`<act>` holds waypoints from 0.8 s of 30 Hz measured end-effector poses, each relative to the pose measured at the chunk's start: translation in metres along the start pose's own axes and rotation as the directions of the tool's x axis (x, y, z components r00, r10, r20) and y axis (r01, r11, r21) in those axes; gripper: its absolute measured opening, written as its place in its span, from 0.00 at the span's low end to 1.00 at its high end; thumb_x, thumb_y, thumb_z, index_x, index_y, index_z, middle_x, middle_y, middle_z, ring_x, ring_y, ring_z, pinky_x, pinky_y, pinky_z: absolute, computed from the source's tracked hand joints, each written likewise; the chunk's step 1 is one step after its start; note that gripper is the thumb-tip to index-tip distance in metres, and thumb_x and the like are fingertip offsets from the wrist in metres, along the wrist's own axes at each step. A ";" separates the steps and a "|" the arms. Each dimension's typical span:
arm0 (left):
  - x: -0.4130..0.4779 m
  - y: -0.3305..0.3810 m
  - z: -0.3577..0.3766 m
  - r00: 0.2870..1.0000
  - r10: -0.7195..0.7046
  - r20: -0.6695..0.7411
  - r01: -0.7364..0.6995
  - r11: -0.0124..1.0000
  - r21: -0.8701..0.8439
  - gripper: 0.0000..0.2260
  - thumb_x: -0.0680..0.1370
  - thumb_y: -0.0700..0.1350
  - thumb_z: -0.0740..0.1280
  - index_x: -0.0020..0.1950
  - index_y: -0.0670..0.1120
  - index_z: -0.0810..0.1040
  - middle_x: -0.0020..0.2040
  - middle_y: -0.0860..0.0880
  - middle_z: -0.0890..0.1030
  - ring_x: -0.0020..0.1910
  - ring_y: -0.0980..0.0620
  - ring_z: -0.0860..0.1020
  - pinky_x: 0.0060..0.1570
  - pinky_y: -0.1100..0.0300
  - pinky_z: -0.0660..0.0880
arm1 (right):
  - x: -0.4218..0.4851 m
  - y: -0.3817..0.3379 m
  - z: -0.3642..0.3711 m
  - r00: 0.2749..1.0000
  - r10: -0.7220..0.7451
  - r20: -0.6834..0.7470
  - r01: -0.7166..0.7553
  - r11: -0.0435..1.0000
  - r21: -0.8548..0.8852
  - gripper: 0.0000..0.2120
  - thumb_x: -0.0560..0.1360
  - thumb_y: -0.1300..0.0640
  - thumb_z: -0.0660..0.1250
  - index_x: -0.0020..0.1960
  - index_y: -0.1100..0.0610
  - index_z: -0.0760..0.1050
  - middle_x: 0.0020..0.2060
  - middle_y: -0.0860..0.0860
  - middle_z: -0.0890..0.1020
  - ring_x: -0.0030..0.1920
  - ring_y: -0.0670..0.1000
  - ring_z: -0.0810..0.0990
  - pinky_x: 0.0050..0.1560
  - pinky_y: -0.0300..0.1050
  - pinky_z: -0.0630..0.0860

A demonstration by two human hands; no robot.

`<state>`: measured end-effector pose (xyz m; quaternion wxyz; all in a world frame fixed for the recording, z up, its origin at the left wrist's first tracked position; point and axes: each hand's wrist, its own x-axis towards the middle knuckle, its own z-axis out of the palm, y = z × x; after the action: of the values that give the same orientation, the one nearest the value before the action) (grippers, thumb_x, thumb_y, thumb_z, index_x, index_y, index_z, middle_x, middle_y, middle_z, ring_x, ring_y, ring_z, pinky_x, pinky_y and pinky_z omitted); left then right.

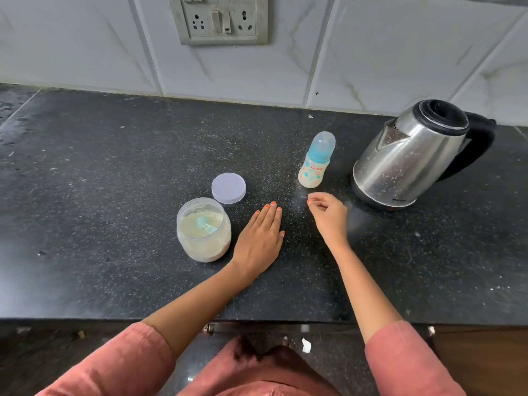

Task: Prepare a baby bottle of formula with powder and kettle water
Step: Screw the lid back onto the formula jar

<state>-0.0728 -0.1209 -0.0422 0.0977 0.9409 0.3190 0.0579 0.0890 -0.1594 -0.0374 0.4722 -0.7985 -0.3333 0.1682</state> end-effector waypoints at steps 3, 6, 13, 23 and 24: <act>-0.008 0.003 -0.024 0.991 0.059 -0.124 -0.065 0.997 -0.043 0.22 0.79 0.47 0.52 0.69 0.37 0.66 0.69 0.39 0.69 0.68 0.44 0.69 0.67 0.52 0.63 | -0.015 -0.016 0.006 0.999 -0.029 0.023 0.028 0.998 0.051 0.07 0.74 0.65 0.65 0.51 0.60 0.79 0.44 0.52 0.81 0.40 0.41 0.77 0.41 0.23 0.72; -0.017 -0.001 -0.050 0.965 0.148 -0.218 -0.169 0.982 -0.083 0.21 0.77 0.47 0.53 0.64 0.38 0.73 0.64 0.41 0.76 0.63 0.45 0.74 0.62 0.51 0.69 | -0.026 -0.035 0.014 0.996 -0.056 0.076 0.047 0.992 0.115 0.07 0.73 0.65 0.66 0.50 0.61 0.79 0.42 0.51 0.81 0.39 0.40 0.77 0.42 0.24 0.73; -0.048 -0.052 -0.108 0.906 0.124 -0.404 -0.211 0.961 -0.179 0.21 0.76 0.50 0.57 0.64 0.40 0.74 0.62 0.43 0.78 0.64 0.46 0.73 0.65 0.63 0.58 | -0.030 -0.068 0.049 0.964 -0.087 0.251 0.072 0.995 0.067 0.09 0.73 0.60 0.67 0.52 0.59 0.78 0.47 0.52 0.82 0.45 0.45 0.79 0.45 0.28 0.73; -0.084 -0.118 -0.090 0.974 -0.138 -0.178 -0.016 0.747 -0.664 0.42 0.64 0.63 0.68 0.73 0.49 0.58 0.70 0.59 0.61 0.69 0.66 0.59 0.64 0.78 0.53 | -0.001 -0.075 0.115 0.912 -0.144 0.385 0.244 0.944 -0.223 0.28 0.67 0.53 0.73 0.64 0.57 0.70 0.64 0.56 0.71 0.65 0.55 0.69 0.64 0.47 0.64; -0.086 -0.120 -0.085 0.977 -0.154 -0.149 0.004 0.708 -0.706 0.44 0.63 0.63 0.69 0.73 0.49 0.57 0.71 0.60 0.60 0.69 0.66 0.59 0.65 0.77 0.53 | 0.003 -0.076 0.121 0.904 -0.144 0.401 0.268 0.924 -0.271 0.31 0.67 0.50 0.74 0.66 0.56 0.68 0.65 0.56 0.70 0.66 0.56 0.67 0.66 0.49 0.62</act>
<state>-0.2256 -0.0676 0.0102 0.4177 0.8082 0.3211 0.2631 -0.0082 -0.0545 -0.0314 0.2793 -0.7772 -0.5235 0.2095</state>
